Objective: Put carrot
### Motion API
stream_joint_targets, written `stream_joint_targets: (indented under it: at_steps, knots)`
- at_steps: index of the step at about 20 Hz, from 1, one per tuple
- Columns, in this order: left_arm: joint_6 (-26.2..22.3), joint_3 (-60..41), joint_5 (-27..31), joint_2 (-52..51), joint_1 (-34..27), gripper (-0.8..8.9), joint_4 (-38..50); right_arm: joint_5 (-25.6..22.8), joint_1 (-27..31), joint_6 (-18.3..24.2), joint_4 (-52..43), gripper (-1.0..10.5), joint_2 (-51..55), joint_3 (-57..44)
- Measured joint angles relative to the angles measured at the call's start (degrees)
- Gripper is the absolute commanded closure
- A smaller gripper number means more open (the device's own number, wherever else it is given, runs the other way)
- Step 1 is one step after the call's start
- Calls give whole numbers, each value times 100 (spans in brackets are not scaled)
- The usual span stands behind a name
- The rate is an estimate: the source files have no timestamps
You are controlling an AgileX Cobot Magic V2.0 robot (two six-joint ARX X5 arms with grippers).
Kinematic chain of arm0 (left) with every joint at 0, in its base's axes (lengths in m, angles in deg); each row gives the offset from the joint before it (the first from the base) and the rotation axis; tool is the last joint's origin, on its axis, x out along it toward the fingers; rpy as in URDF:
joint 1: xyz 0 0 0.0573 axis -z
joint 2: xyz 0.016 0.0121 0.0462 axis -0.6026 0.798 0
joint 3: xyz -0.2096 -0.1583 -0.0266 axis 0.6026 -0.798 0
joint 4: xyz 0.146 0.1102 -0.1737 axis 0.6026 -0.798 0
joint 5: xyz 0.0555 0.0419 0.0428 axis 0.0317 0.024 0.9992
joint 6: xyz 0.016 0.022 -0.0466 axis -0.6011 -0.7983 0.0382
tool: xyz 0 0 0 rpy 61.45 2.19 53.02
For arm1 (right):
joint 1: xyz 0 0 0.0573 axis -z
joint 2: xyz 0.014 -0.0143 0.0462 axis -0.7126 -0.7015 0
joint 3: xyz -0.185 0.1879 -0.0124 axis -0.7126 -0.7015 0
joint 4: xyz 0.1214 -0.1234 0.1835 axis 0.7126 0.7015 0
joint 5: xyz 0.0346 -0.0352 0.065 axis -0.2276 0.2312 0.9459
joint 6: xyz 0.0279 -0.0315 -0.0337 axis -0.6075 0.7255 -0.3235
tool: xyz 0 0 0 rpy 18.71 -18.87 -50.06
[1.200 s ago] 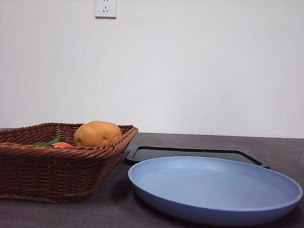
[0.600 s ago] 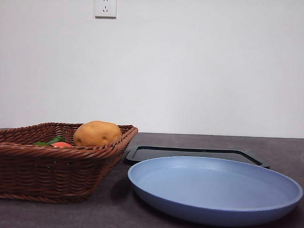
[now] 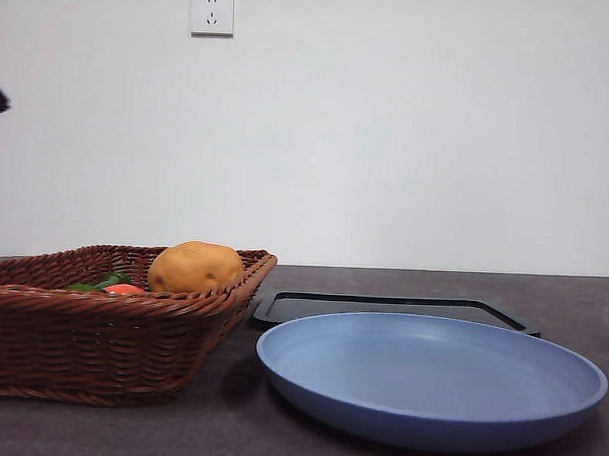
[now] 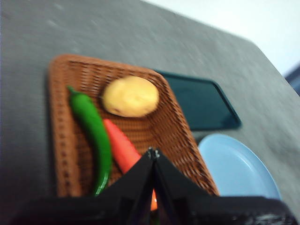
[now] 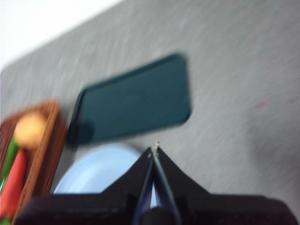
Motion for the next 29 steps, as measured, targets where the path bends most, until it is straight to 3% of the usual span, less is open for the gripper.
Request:
stream_joint_targets:
  at_steps: [6, 9, 10, 12, 13, 19, 26, 29]
  knots:
    - [-920, 1113, -579, 1545, 387, 807, -1628, 966, 0, 590, 903, 934, -1707, 450]
    - [-1176, 1178, -608, 1891, 575, 801, -1917, 1198, -2, 769, 898, 841, -2330, 450]
    - [-1211, 1178, -608, 1895, 616, 767, -1902, 1202, -2, 798, 835, 784, -2527, 450]
    - [-1224, 1178, -605, 1893, 664, 605, -1775, 1202, -55, 820, 660, 711, -2844, 450]
    - [-1231, 1178, -605, 1893, 682, 539, -1698, 1202, -116, 822, 575, 711, -2988, 450]
    - [-1259, 1178, -592, 1893, 750, 530, -1362, 1196, -590, 802, -28, 718, -3880, 452]
    - [-1259, 1178, -584, 1893, 750, 530, -1346, 1180, -815, 664, -501, 925, -4642, 452]
    - [-1259, 1178, -584, 1893, 750, 528, -1340, 1154, -815, 577, -501, 943, -4634, 452]
